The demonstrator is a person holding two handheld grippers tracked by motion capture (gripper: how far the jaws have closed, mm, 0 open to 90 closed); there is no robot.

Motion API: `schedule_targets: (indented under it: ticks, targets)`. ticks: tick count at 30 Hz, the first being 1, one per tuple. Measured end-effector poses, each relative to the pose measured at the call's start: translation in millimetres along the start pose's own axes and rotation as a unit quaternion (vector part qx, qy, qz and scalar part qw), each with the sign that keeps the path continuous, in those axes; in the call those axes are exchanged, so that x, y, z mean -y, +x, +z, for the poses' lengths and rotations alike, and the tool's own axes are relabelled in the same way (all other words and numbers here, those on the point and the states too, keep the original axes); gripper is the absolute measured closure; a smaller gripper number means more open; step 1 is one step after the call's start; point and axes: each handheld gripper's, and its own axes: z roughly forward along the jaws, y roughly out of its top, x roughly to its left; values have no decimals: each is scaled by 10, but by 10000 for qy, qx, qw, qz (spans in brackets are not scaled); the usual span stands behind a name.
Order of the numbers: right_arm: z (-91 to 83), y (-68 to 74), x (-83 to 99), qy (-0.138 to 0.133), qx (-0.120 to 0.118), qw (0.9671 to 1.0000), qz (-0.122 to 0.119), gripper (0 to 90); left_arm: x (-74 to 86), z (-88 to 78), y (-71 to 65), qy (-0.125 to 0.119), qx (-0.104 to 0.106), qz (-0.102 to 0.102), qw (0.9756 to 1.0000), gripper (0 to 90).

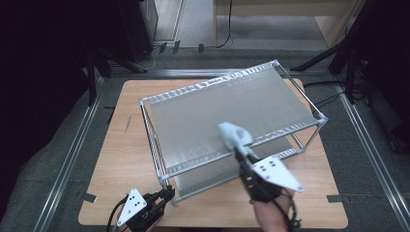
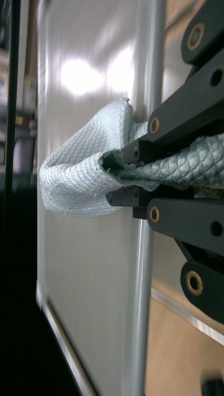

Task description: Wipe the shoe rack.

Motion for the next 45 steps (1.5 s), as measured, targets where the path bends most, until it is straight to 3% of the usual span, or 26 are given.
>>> schedule_targets:
  ticks: [3, 7, 9, 11, 14, 19, 21, 24, 31, 35, 40, 45]
  targets:
    - [71, 334, -10, 0, -537, 9985, -74, 845, 3, -1, -8, 0, 16, 12, 10000, 799]
    - [118, 672, -5, 19, -1219, 9920, -341, 842, 6, -3, -3, -2, 40, 45, 10000, 800]
    - [119, 743, 0, 30, -1316, 9897, -554, 841, 4, -4, 0, 5, 54, 61, 10000, 800]
    - [108, 709, 5, 28, -1290, 9896, -629, 841, 4, -2, -2, 1, 43, 73, 10000, 801]
    - [68, 532, 21, 9, -1062, 9928, -559, 842, 4, -3, 2, 5, 56, 79, 10000, 801]
    - [-41, 24, 63, -45, -320, 9990, -315, 842, 4, -7, 7, 23, 70, 119, 9999, 801]
    - [-89, -210, 75, -69, 22, 9999, -141, 841, 4, -7, 8, 22, 69, 131, 9999, 801]
    - [-159, -559, 94, -97, 492, 9987, 107, 842, 5, -7, 8, 17, 69, 140, 9999, 802]
    - [-300, -1177, 169, -53, 1337, 9897, 499, 841, 7, -7, 13, 9, 76, 156, 9998, 802]
    - [-359, -1439, 246, -10, 1757, 9817, 732, 842, 7, -19, 37, 0, 44, 127, 9999, 802]
    - [-388, -1717, 336, 88, 2161, 9706, 1055, 844, 8, -25, 47, 2, 17, 131, 9999, 802]
    - [-373, -1874, 397, 216, 2437, 9628, 1145, 846, 8, -25, 48, 0, 21, 132, 9999, 801]
